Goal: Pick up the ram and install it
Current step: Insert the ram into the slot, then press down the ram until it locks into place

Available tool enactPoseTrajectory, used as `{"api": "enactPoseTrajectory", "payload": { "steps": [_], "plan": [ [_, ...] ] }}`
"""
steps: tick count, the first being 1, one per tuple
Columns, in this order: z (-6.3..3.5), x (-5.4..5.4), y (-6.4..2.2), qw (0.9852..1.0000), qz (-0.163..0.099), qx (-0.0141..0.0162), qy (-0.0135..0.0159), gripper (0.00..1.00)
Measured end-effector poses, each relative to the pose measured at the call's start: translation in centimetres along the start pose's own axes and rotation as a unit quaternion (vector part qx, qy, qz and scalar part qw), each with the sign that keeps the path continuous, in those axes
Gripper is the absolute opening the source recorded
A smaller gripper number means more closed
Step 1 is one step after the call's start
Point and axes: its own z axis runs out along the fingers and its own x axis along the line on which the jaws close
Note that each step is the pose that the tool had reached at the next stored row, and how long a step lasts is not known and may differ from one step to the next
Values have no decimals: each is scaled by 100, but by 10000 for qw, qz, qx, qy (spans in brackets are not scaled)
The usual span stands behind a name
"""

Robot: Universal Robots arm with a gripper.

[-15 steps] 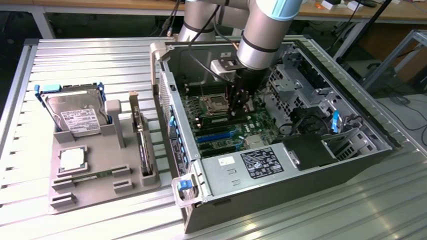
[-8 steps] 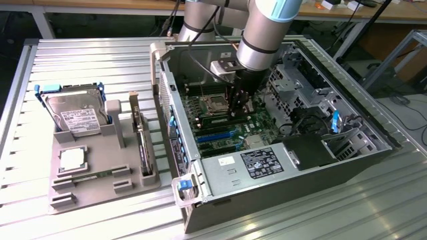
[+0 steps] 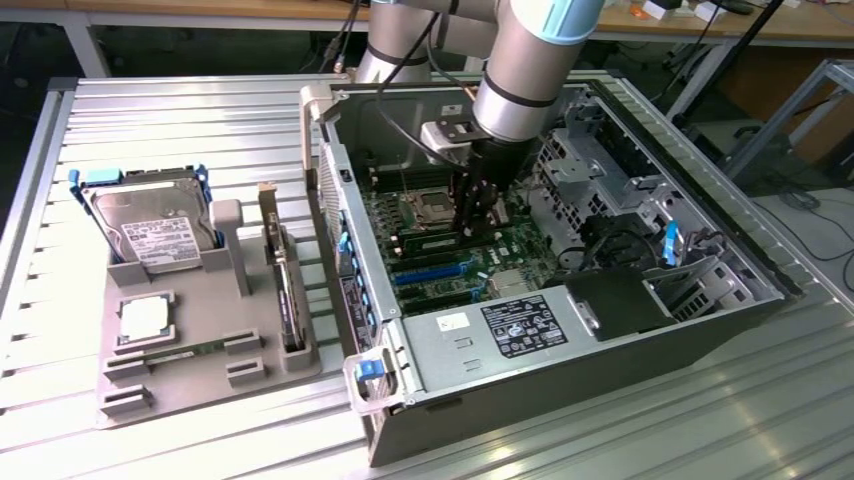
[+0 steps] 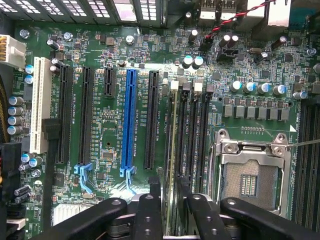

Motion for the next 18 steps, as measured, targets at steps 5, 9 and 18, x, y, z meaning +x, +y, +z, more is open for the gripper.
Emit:
{"api": "enactPoseTrajectory", "payload": {
  "steps": [5,9,18],
  "plan": [
    [-422,-18,19,9998,180,-2,2,27],
    [-727,-27,33,9997,241,-2,0,13],
    [-727,-26,33,9997,241,-2,-1,11]
  ]
}}
